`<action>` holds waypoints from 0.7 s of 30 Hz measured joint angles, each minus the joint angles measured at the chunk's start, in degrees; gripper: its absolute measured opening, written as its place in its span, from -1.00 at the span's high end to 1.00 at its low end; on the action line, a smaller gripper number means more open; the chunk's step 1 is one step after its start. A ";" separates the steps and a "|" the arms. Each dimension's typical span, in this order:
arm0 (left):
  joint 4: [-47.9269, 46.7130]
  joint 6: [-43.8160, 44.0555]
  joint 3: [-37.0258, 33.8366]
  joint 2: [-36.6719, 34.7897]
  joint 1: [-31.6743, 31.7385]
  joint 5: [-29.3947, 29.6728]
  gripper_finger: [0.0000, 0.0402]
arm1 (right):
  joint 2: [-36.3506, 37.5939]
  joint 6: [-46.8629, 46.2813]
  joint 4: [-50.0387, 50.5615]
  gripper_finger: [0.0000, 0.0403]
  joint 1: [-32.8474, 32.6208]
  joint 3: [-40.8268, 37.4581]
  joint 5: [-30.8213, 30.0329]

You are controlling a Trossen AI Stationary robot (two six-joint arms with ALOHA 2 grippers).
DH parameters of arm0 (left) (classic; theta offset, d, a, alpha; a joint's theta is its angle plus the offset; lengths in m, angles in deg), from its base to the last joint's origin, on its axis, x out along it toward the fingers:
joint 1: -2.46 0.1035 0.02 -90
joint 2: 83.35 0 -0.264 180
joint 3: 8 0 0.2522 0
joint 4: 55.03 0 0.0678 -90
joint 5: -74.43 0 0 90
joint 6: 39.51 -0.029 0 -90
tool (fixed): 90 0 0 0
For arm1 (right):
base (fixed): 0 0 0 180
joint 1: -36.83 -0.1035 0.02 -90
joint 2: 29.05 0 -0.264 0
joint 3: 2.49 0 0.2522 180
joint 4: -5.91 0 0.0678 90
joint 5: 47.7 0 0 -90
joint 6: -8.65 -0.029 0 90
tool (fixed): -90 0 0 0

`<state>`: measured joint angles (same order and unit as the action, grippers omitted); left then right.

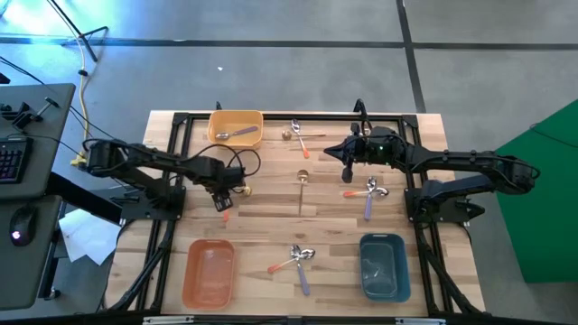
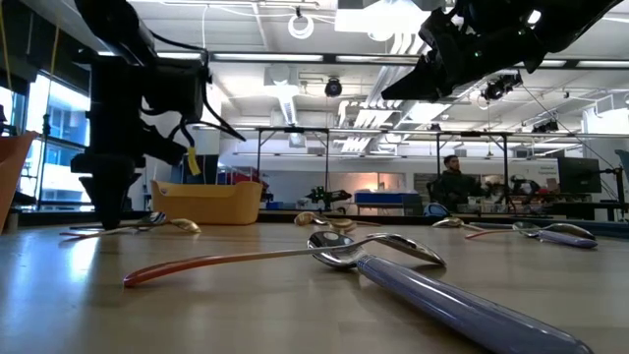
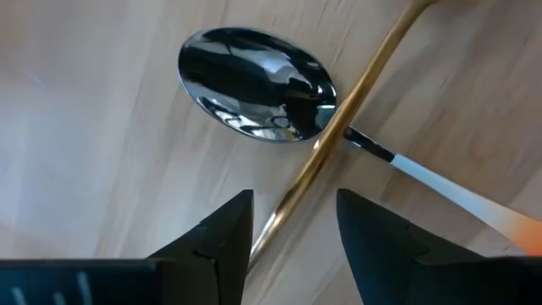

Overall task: Sort silverware by color (type)
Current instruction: Put the golden spoon into the blue bin

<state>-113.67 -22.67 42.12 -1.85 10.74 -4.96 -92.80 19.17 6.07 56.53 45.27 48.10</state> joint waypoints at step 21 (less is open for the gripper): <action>0.55 -1.49 0.04 0.95 0.35 -3.35 0.44 | 0.00 0.02 -0.02 1.00 0.00 0.00 -0.02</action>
<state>-113.13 -24.16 42.16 -0.90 11.08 -8.31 -92.80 19.20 6.04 56.53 45.27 48.08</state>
